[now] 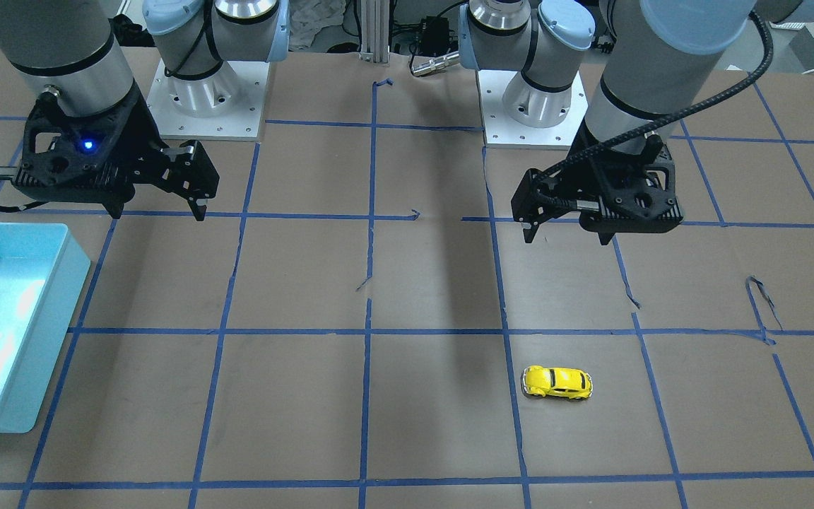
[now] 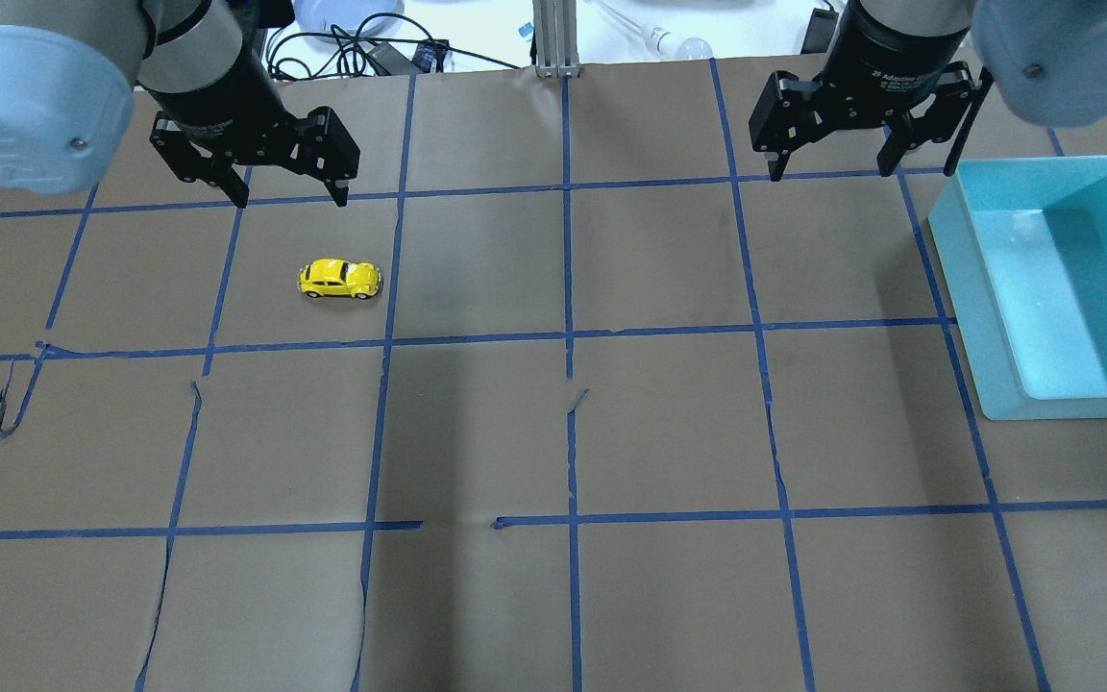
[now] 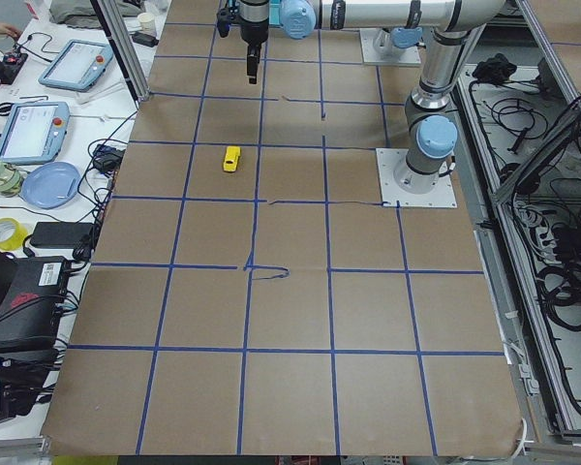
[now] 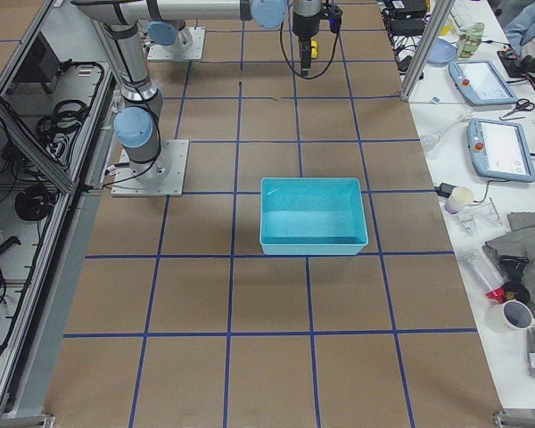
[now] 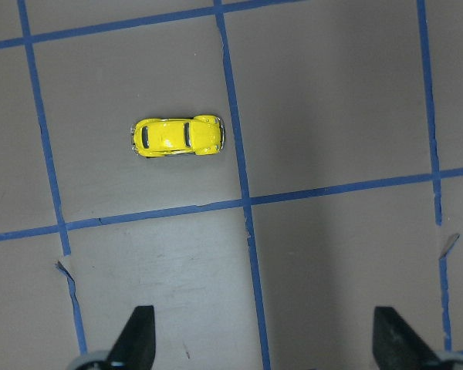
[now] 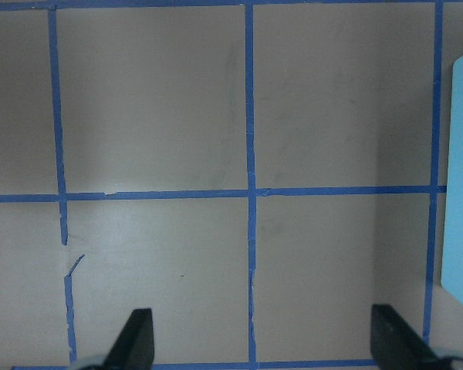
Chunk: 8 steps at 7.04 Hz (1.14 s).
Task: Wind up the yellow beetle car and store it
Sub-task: 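Lower the left gripper down onto the yellow beetle car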
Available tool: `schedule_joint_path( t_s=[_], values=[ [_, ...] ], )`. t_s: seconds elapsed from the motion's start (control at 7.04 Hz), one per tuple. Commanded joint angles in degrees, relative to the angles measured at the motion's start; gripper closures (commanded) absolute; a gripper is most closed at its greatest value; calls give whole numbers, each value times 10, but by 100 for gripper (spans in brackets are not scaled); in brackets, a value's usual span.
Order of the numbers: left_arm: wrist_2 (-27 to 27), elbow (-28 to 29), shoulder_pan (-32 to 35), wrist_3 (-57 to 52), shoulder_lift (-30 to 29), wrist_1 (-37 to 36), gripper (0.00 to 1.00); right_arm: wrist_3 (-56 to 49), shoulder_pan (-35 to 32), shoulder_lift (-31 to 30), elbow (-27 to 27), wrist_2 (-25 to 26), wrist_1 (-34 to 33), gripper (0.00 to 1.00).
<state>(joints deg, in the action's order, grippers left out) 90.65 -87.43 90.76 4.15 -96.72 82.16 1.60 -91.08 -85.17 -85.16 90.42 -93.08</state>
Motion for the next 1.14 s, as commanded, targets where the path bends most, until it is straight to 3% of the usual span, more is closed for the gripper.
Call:
schedule_joint_path(
  t_s=[0.0, 0.57, 0.99],
  values=[
    [0, -2, 0, 180, -24, -16, 0, 1, -1, 1, 0, -1, 0, 0],
    [-6, -5, -5, 438, -95, -81, 0, 0, -1, 1, 0, -2, 0, 0],
    [-6, -54, -26, 507, -129, -179, 0, 0, -1, 2, 0, -5, 0, 0]
  ],
)
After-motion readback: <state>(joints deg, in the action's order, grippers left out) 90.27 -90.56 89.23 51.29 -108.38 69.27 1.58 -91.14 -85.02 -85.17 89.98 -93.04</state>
